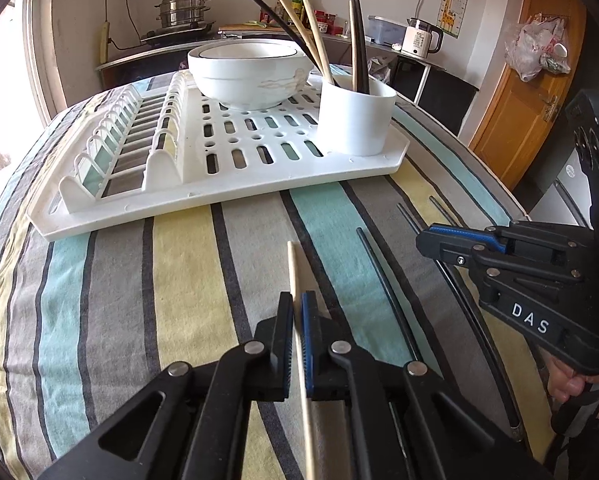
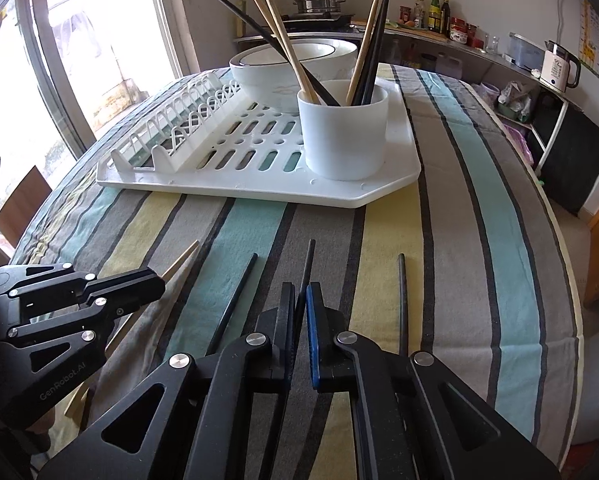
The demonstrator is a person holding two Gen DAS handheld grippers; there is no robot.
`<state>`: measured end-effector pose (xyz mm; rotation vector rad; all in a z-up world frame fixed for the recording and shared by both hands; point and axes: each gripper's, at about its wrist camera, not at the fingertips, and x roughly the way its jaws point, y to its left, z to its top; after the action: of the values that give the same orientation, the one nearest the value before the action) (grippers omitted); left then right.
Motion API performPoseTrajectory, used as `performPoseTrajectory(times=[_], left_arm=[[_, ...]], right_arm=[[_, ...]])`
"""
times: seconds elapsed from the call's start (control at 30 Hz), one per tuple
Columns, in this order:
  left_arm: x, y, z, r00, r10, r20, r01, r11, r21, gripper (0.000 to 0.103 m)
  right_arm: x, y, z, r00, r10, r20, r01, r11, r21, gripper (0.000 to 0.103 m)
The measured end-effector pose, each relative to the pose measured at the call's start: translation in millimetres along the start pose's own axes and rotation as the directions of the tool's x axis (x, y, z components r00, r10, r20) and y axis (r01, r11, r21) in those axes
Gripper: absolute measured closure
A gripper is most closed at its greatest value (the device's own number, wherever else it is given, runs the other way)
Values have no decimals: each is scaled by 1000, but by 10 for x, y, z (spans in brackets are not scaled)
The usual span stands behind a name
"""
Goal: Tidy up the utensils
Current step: 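Grasp a wooden chopstick with the left tool while the right tool grasps a black chopstick, then lift both held chopsticks and carry them over the white cup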
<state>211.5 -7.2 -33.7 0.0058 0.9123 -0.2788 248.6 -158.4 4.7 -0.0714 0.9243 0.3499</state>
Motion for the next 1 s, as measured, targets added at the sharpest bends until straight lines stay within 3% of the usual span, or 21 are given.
performPoseTrajectory(times=[0.3, 0.43, 1.0], left_arm=[[-150, -48, 99, 999, 7, 31, -7, 1000, 21, 99], [-330, -24, 157, 997, -9, 82, 9, 1000, 1, 99], [-1103, -21, 275, 963, -49, 266, 52, 999, -4, 99]], right_arm=[[-301, -67, 86, 996, 29, 85, -32, 999, 27, 98], [-429, -81, 127, 992, 41, 123, -45, 998, 32, 98], [-833, -87, 147, 972, 54, 229, -60, 998, 19, 98]])
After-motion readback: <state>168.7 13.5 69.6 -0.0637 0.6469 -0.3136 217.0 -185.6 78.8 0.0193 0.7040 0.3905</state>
